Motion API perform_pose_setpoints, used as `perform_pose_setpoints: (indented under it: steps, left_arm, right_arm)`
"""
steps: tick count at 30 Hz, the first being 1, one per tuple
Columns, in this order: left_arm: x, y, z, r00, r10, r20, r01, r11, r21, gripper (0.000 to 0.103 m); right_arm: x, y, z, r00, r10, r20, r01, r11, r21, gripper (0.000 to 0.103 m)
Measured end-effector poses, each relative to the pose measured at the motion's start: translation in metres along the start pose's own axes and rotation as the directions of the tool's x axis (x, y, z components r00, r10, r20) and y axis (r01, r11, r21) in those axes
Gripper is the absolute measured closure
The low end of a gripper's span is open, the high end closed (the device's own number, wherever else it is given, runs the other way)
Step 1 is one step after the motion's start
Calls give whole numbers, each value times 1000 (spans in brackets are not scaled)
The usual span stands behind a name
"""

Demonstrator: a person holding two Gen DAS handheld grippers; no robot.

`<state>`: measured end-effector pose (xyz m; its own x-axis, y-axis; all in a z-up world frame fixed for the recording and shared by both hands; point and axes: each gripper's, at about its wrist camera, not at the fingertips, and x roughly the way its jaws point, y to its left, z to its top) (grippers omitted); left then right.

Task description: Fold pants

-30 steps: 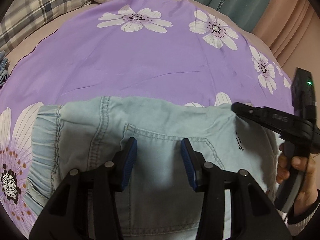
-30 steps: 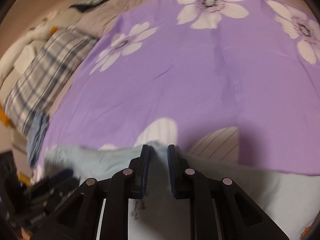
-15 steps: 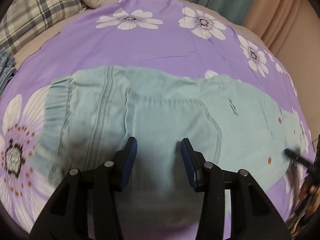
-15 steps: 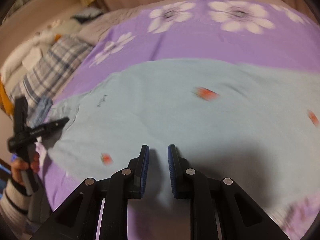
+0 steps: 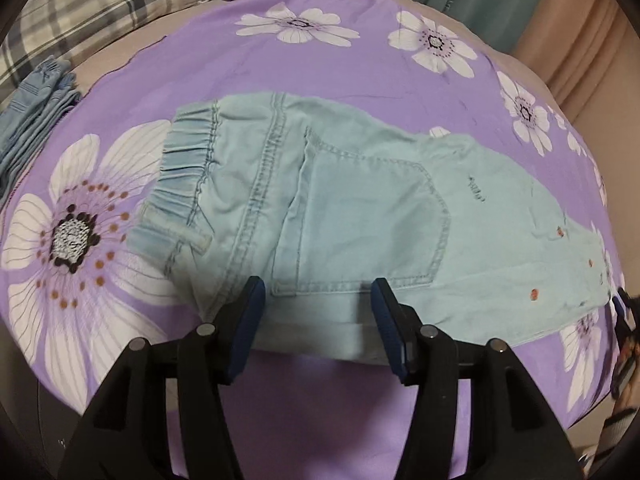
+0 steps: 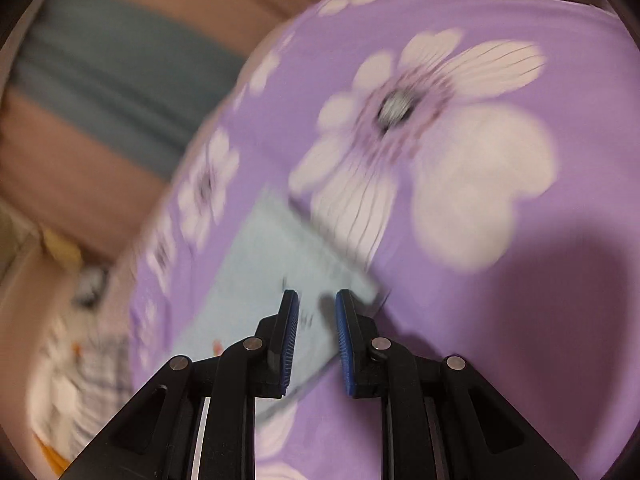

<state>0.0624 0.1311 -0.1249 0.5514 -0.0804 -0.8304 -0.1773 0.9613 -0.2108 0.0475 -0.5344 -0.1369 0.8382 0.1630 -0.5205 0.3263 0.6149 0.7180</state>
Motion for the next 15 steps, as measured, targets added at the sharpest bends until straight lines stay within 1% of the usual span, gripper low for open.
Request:
perform_pose_setpoints:
  steps: [1,2,3,5,8,10,13,15]
  left_arm:
    - [-4,-4,1,1000,-8,7,8,1000,-2,47]
    - [-7,-10,3,1000,-20,15,20,1000,-4,47]
    - [-10,-16,4,999,-37,20,37,999,-3,47]
    - [-12,-33,8,996,-83,23,83,997,6,47]
    - [-10,-61,12,988,-153,6,153,988,33,45]
    - [-3,-82,12,980,-197,-25,198,979,49,44]
    - [11,-106,11,969,-239,-66,244,967,70,44]
    - [21,-117,10,967,-242,-83,249,965,79,44]
  right_arm:
    - [-9,-2,3,1000,14,21,-14,1000,17,83]
    - [-17,-1,2,999,29,32,-30,999,15,80]
    - [-24,0,-2,999,45,29,-46,999,5,77]
    - [-29,0,-9,999,53,-8,-53,999,-9,74]
    - [-22,-1,-28,997,28,-79,-28,1000,1,68]
    - [-13,-4,-38,994,8,-113,-8,1000,-1,67]
    - [1,7,-38,994,-41,-103,34,997,-68,67]
    - [10,9,-32,994,-37,-100,31,997,-64,67]
